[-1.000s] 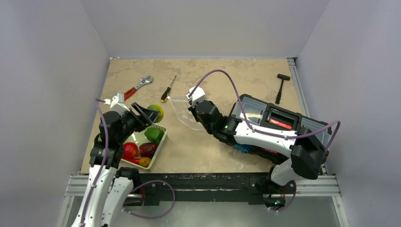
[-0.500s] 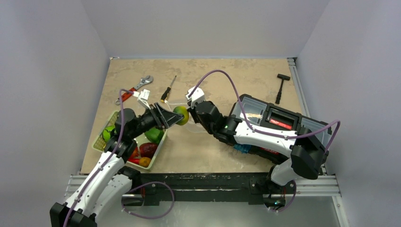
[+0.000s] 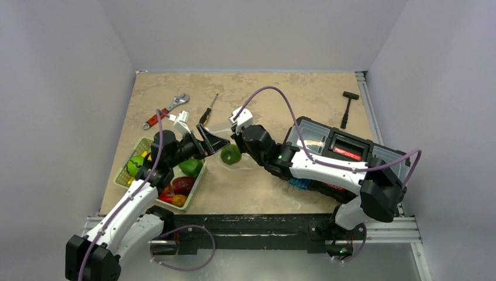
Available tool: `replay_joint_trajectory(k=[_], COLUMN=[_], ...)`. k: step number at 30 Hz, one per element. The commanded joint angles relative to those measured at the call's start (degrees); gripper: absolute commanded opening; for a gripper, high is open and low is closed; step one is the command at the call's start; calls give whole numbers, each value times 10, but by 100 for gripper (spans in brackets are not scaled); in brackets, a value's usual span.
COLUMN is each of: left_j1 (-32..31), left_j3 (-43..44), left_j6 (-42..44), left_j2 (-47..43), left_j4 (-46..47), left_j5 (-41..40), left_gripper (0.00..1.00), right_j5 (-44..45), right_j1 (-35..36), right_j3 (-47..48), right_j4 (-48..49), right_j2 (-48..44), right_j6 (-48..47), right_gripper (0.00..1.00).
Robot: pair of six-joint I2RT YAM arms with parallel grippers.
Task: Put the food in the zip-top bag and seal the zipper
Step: Place the fake fruit in the zipper food storage bag.
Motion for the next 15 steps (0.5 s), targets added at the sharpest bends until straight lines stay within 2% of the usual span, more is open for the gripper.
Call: replay_joint_trajectory(k=[1, 4, 15], left_j1=[-3, -3, -3], left_j3=[26, 28, 76], left_j6=[29, 37, 101], left_j2=[-21, -32, -87], left_j4=[-33, -45, -154], left_j5=[-13, -14, -39], left_gripper=[94, 98, 99], right_j5=[-12, -13, -12], right_j1=[0, 0, 0], right_j3=[21, 21, 20], right_j4=[15, 16, 14], right_j2=[-23, -20, -19], right_j6=[9, 8, 8], right_gripper=[0, 0, 0])
